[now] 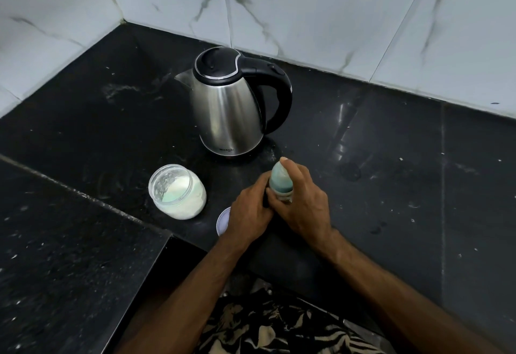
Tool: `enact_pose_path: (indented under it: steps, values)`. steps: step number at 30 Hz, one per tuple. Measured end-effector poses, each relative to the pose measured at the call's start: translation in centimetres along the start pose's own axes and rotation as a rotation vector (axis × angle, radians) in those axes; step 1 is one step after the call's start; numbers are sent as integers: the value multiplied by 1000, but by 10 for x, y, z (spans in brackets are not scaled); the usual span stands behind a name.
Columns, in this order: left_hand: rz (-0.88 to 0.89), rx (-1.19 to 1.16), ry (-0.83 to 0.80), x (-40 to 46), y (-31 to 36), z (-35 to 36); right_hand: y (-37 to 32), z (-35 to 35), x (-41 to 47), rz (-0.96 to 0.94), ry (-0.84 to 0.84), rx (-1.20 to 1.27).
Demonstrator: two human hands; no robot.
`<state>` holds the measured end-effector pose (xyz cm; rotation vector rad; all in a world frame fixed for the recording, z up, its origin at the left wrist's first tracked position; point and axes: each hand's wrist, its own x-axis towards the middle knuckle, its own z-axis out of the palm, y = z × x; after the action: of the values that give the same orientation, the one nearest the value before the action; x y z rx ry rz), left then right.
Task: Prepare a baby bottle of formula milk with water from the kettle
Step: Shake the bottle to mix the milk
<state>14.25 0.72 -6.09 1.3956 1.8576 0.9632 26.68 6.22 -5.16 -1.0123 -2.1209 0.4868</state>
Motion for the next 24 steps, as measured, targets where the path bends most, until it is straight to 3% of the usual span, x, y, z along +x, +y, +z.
enact_pose_path:
  steps: [19, 24]
  values:
    - [65, 75, -30, 4, -3, -4, 1, -5, -6, 115, -55, 113]
    - [110, 140, -100, 3, -28, -19, 6, -25, 7, 250, -132, 361]
